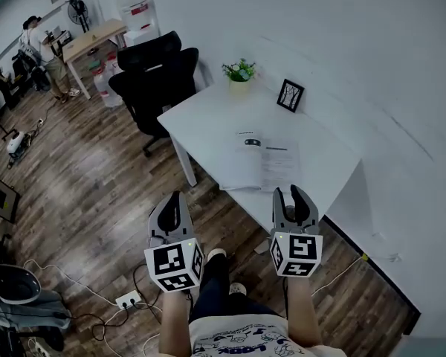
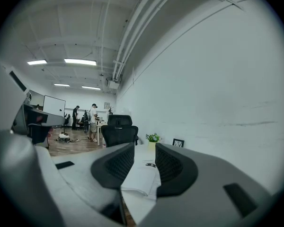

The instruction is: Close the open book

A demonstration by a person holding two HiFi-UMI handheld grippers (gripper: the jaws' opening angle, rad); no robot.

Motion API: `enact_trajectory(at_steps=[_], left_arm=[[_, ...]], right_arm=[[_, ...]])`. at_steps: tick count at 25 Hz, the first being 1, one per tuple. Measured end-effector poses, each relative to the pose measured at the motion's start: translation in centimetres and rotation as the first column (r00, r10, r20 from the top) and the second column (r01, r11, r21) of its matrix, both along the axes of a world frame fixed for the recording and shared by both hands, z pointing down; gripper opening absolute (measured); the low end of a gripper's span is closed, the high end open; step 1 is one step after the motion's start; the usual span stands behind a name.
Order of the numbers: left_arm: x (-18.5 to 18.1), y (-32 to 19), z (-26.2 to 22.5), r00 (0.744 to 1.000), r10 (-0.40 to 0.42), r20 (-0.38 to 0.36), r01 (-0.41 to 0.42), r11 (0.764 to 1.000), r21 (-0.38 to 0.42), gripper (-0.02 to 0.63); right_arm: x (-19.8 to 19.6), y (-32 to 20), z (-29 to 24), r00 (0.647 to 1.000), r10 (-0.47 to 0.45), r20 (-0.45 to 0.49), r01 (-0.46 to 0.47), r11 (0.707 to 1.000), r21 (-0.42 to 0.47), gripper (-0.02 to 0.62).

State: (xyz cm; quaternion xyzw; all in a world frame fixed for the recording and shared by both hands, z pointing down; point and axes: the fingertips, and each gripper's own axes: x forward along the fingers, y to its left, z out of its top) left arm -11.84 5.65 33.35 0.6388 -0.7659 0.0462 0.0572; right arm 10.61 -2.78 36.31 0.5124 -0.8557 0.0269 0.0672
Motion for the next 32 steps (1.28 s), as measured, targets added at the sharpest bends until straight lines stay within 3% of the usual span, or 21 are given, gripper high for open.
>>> enact_trajectory(at_steps=[16,32], left_arm=[[-4.8,-8.6,1.3,0.999,0.037,-0.012,-0.037,0.999,-0.017,0.023],[-8.6,-19.4,3.3,0.986,0.159,-0.046,-0.161,0.986,-0.047,0.023]], right_arm=[[-4.6,-7.7,1.0,0.999,0.035,-0.028,-0.036,0.999,-0.009,0.130],[-8.0,-15.3,2.7,0.985,0.142,-0.102,-0.144,0.989,-0.021,0.130]])
